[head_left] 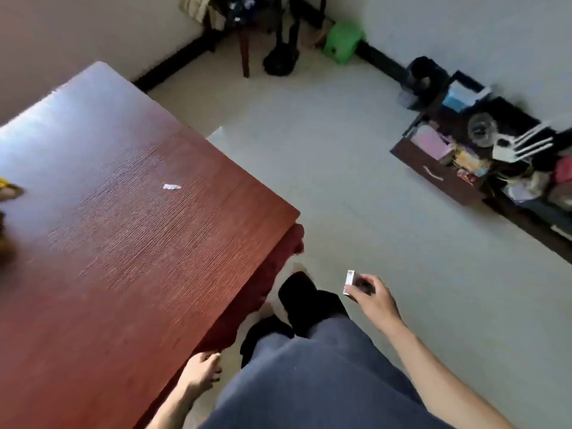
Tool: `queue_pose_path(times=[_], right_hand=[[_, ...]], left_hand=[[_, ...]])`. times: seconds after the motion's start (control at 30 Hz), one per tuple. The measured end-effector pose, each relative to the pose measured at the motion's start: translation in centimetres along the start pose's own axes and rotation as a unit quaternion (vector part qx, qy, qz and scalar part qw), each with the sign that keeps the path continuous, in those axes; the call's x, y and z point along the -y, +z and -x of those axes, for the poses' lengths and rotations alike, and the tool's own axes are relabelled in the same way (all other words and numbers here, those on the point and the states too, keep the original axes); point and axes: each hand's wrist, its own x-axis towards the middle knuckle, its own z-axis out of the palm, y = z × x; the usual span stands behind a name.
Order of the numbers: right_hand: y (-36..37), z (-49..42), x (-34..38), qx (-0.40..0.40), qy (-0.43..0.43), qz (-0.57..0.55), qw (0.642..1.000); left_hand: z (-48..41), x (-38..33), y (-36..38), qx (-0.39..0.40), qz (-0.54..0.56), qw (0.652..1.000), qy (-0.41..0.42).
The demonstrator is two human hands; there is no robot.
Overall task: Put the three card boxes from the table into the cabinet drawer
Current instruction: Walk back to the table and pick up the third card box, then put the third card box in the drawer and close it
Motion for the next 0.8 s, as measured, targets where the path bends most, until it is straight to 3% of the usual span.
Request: queue_pose_path(times=[0.23,0.47,0.63,0.8], right_hand=[[-4.6,6.4,-14.7,-0.117,0.162,-0.146,0.969],[-7.4,8.1,-24.2,-0.140,0.251,-0.222,0.932],[-11.8,4.8,-28.5,-0.131,0.273,-0.242,0.922],[-18.0,-0.5,-28.2,-0.118,0.246,-0.242,0.931]], left_hand=[[-0.4,-10.2,5.2,0.040,-0.143,0.988,0.053],[1.9,-22.6,15.5,0.070,-0.257,0.953,0.147],[3.7,-27.7,22.2,0.055,-0.311,0.929,0.191],[3.9,-30.7,27.0,0.041,-0.327,0.923,0.198]])
